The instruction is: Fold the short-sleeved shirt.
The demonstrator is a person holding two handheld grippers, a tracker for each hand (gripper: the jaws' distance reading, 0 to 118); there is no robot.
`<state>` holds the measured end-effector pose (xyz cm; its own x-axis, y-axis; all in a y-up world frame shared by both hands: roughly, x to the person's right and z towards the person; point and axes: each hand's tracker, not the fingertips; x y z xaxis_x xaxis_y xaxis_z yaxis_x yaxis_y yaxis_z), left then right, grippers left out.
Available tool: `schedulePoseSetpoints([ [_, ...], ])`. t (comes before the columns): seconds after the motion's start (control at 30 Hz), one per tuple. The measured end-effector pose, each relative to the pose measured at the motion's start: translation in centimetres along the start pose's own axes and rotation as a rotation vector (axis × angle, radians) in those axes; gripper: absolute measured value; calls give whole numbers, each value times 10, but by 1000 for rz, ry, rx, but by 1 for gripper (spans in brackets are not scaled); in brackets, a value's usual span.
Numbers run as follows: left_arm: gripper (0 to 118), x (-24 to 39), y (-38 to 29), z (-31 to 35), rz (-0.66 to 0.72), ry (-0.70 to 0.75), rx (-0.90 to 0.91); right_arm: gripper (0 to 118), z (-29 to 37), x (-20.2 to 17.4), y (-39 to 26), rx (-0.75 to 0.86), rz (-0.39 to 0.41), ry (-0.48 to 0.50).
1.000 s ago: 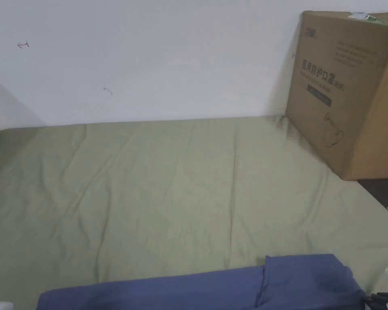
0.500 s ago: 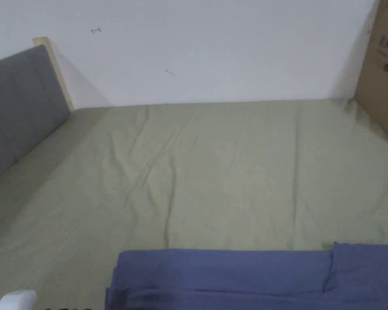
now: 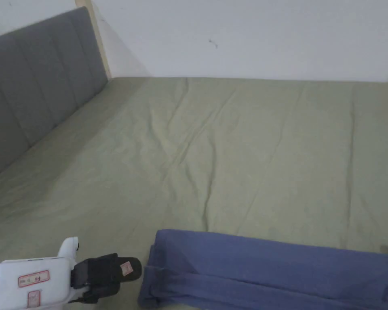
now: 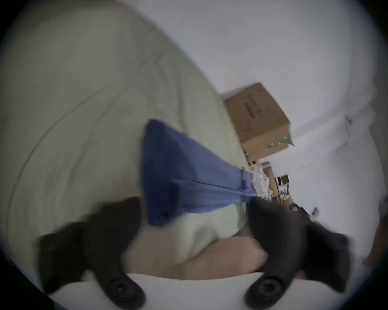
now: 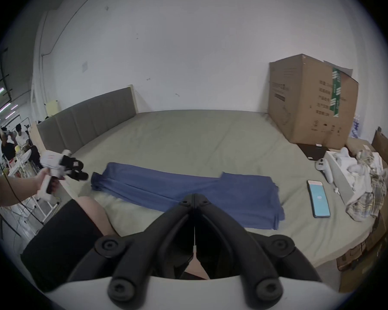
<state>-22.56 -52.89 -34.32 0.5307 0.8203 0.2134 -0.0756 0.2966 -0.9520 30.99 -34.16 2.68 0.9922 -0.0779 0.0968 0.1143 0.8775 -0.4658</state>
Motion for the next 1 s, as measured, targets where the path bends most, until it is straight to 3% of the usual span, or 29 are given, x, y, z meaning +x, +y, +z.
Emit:
schedulePoseSetpoints([
  [0.1, 118, -2, 13, -14, -27, -74, 7, 0, -3, -11, 11, 2, 7, 20],
  [0.13, 118, -3, 18, -21, -22, -62, 0, 0, -2, 11, -4, 5, -1, 32],
  [0.27, 118, -8, 35, -56, -24, -107, -55, 0, -12, 16, -6, -18, -20, 43],
  [0.37, 118, 7, 46, -85, -44, -88, -72, 0, -20, 19, -6, -36, -46, 57],
  [0.47, 116, 26, 48, -107, -158, -7, -110, 0, -25, 14, -9, -40, -40, 76],
  [0.5, 106, 29, 49, -108, -193, 2, -114, 0, -25, 14, -9, -40, -36, 86],
  [0.53, 49, 33, 50, -112, -225, 64, -97, 0, -27, 8, -9, -37, -30, 89],
  [0.57, 4, 31, 51, -117, -188, 138, -140, 0, -27, 8, -9, -34, -26, 89],
  [0.63, 4, 30, 49, -119, -143, 68, -179, 0, -26, 10, -10, -29, -28, 89],
  [0.7, 4, 39, 52, -110, -208, 109, -156, 0, -26, 4, -9, -30, -39, 95],
  [0.87, 4, 63, 51, -69, -199, 120, -144, 0, -20, 1, -9, -37, -27, 89],
  [0.93, 4, 43, 81, -46, -281, 253, -131, 0, -17, -2, -7, -32, -34, 83],
  [1.0, 4, 33, 95, -21, -238, 328, -128, 0, -13, -2, -7, -24, -41, 88],
])
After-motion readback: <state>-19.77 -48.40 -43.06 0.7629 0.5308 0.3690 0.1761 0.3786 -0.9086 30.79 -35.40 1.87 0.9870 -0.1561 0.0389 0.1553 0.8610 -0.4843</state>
